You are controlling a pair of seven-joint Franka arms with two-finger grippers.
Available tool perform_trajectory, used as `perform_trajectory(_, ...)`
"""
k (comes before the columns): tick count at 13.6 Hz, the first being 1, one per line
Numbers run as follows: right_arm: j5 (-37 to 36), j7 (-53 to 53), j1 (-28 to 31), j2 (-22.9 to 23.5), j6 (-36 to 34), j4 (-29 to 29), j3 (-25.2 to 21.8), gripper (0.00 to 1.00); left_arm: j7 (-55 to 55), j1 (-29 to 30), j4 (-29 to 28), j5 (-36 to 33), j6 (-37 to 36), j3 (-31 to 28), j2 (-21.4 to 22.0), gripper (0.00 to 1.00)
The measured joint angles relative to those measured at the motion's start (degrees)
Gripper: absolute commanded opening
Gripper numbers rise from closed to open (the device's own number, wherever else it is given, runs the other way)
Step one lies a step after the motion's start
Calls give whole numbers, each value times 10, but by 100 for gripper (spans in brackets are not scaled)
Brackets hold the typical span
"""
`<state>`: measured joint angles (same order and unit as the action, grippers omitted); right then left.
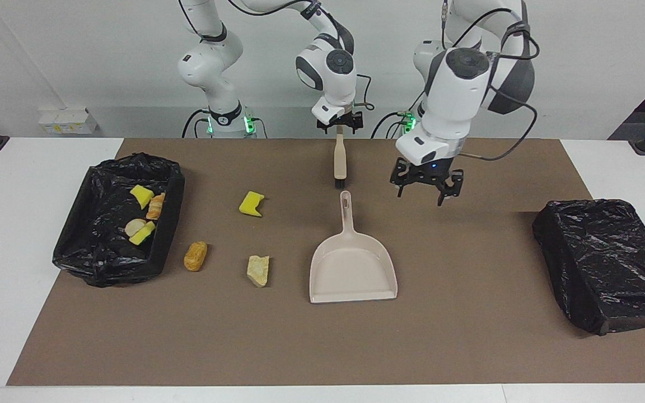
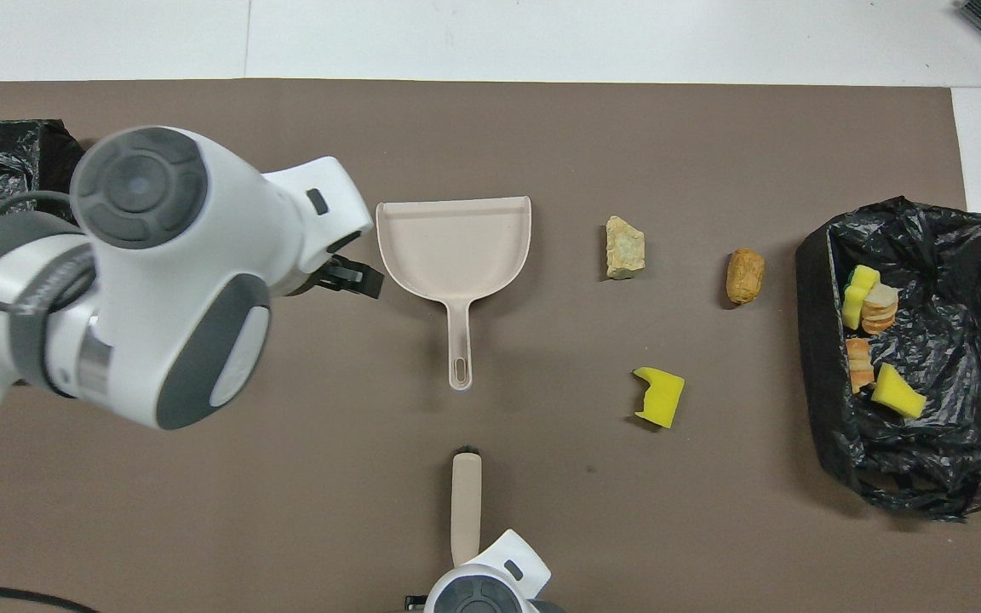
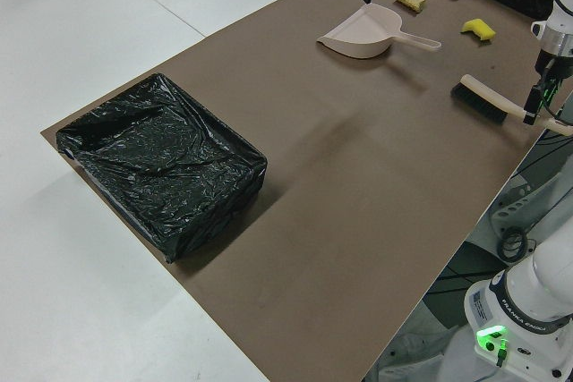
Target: Sweep and dump trash in bin
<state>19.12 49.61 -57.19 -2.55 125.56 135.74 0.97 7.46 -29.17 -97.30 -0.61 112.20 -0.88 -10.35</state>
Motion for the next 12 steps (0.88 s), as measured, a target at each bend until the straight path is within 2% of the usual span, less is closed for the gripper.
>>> perform_trajectory(2,1,7,-1,-3,-4,2,0,100,22,-33,-3,1,13,0,-28,100)
perform_trajectory(4,10,13,-6,-5,-5,3,3,84,42,-54,-21,1,22,1,-39,100)
perform_trajectory(5,13,14,-9,-7,-5,3,3,82,59,-63,-35,1,37,0,-40,100)
perform_trajectory(6,15,14,-10,-7,-5,3,3,76,73,-69,-49,1,54,1,-41,100)
perform_trajectory(8,17,14,-16,-9,-5,3,4,42,89,-82,-72,1,74,0,-41,100)
perform_trajectory(9,18,14,-20,-9,-5,3,4,35,95,-87,-79,1,82,0,-41,100)
perform_trajectory(12,19,14,-24,-11,-3,3,4,31,111,-107,-111,4,137,0,-42,100)
